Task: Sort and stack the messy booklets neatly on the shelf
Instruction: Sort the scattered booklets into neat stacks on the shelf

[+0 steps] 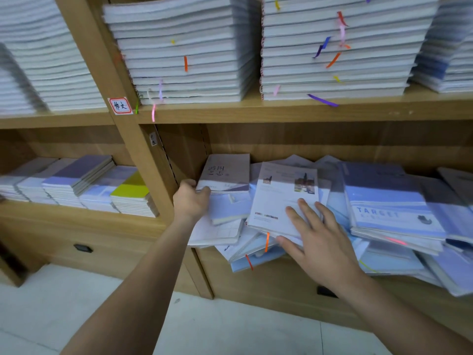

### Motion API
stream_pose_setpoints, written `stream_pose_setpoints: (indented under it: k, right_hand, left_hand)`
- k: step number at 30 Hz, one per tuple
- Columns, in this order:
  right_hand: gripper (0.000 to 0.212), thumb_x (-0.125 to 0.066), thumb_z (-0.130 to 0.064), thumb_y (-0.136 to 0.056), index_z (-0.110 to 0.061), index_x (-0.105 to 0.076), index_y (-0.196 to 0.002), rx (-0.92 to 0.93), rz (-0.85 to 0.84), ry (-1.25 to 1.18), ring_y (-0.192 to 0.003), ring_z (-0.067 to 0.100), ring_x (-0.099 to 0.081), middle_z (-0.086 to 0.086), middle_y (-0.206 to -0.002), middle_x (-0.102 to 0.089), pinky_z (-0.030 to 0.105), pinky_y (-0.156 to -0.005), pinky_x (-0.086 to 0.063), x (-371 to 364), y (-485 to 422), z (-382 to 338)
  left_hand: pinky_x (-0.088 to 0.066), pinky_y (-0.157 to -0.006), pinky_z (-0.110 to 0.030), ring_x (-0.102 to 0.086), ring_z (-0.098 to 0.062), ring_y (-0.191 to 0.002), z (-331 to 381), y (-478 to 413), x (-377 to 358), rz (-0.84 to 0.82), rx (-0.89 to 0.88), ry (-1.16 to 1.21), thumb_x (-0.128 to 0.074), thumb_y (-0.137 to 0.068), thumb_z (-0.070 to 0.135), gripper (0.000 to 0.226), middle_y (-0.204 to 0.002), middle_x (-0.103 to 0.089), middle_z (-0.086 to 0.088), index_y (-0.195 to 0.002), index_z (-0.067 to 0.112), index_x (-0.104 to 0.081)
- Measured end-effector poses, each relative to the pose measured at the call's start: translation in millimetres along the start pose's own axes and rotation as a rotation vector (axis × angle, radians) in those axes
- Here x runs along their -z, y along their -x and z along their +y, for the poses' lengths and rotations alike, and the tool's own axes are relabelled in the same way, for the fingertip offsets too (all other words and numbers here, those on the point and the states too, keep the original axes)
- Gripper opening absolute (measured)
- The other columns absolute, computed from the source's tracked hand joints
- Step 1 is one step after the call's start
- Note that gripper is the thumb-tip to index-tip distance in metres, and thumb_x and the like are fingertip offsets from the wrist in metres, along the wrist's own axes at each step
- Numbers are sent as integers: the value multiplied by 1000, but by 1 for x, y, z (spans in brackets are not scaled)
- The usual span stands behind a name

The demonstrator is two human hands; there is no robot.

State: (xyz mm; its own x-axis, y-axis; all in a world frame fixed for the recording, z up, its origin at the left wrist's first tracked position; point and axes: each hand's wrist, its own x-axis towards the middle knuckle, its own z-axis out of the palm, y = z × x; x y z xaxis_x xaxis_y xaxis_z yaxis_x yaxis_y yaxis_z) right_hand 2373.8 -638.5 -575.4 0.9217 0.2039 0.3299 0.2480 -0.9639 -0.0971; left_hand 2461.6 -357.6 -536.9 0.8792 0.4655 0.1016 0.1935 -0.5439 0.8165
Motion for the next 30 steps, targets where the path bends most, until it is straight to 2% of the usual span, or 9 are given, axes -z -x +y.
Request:
stream_pose_setpoints:
  k: [2,6,12,16,18,20,22,26,30]
  right_hand:
    - [72,-30,-71,-91,-25,-54,-142,-1,5,-2,-136,38,-44,4,-151,-49,50,-94,-54,0,1,0]
    - [71,-31,-69,-91,-24,-56,-140,-3,30,11,-134,39,-47,4,-150,-50,49,-92,-54,-2,3,1]
    - [69,-35,-66,-91,-21,-59,-138,8,49,20,-131,41,-49,7,-147,-53,52,-90,-54,-5,0,-1]
    - [70,-34,-66,-91,-20,-59,-138,19,36,24,-130,42,-48,9,-146,-53,52,-88,-54,-2,1,0]
    - [70,-33,-66,-91,-20,-59,-138,20,34,21,-130,42,-48,9,-147,-53,52,-87,-53,-1,1,0]
    - [70,-33,-65,-91,-20,-59,-138,19,24,14,-129,43,-48,10,-146,-53,52,-87,-53,0,1,-1]
    - [70,-32,-65,-91,-20,-59,-138,16,2,4,-130,43,-48,10,-146,-53,52,-87,-53,2,2,-2]
    - [73,-27,-67,-92,-23,-53,-143,18,-26,-1,-135,41,-43,8,-151,-48,51,-94,-51,5,4,0]
    - [83,-11,-72,-88,-28,-32,-155,22,-97,-56,-149,36,-19,3,-164,-26,48,-111,-39,11,5,2]
  left_hand:
    - [-45,-84,-32,-59,-34,-112,9,0,-5,-27,-3,23,-56,-99,32,50,-124,-61,-14,-139,5,-44]
    - [-43,-71,-33,-60,-34,-90,14,-5,-13,42,-5,2,-52,-102,33,42,-111,-65,-21,-128,0,-50]
    - [-50,-78,-31,-64,-27,-94,9,-4,-1,-10,-44,81,-64,-95,28,29,-101,-69,-4,-116,8,-63]
    - [-52,-65,-31,-69,-27,-82,-11,18,15,-3,-36,119,-66,-77,40,36,-88,-73,-4,-102,14,-68]
    - [-45,-57,-26,-64,-19,-67,-16,36,25,6,8,171,-66,-72,36,37,-78,-69,0,-96,9,-64]
    - [-38,-51,-25,-50,-16,-54,-16,54,31,-92,55,224,-65,-77,24,20,-65,-58,0,-81,5,-60]
    - [-34,-51,-28,-42,-18,-51,-14,66,33,-182,73,247,-66,-87,21,21,-56,-53,-2,-70,9,-58]
    - [-41,-47,-29,-49,-16,-46,-7,76,36,-164,28,298,-57,-98,17,18,-58,-57,-7,-87,6,-65]
    - [-50,-45,-32,-57,-18,-46,6,97,48,-53,-112,360,-47,-102,11,7,-70,-63,-20,-103,10,-53]
